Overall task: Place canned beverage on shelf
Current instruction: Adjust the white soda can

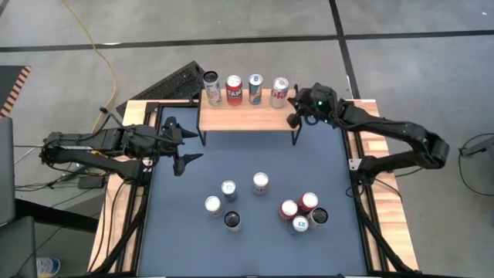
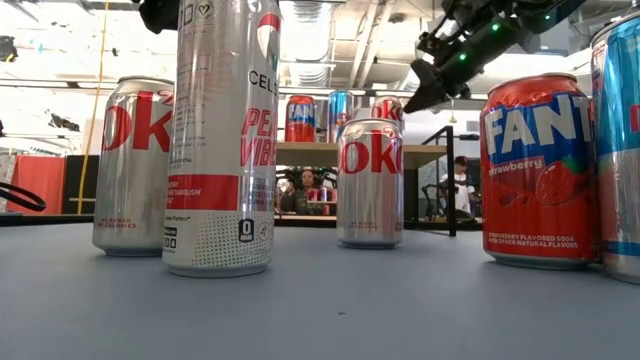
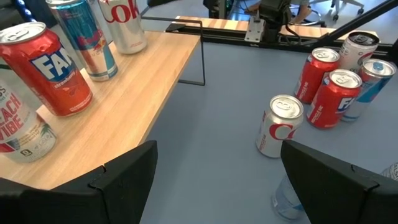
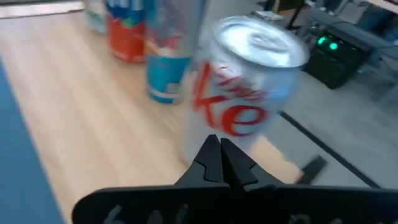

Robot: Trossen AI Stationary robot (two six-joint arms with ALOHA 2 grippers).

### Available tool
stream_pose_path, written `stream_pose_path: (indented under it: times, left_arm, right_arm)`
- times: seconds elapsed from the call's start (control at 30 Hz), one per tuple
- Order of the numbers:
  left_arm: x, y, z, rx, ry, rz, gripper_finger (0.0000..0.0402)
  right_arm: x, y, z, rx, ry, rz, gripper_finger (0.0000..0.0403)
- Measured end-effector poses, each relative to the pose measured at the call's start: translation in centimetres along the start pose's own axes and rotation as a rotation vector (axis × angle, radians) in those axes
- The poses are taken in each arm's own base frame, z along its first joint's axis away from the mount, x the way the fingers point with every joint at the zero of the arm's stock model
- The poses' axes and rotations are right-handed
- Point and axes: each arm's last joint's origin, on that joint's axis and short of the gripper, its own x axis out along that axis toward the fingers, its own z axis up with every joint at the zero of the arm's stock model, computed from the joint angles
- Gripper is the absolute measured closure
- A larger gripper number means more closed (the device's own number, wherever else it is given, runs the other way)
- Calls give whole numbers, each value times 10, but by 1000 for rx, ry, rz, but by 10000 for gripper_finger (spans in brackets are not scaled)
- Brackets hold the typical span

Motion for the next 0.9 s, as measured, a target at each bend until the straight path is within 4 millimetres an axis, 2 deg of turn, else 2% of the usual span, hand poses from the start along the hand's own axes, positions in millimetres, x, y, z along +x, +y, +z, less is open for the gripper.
stream_pose_path:
  times: [0.5,0.9]
  left_arm:
    - [0,0,0,2,-2,0,69]
    - [0,0,0,-13,-2,0,69]
  right_arm:
    - [32,-9,-11,-14,45,-69,403]
    - [32,-14,-8,-32,5,-89,403]
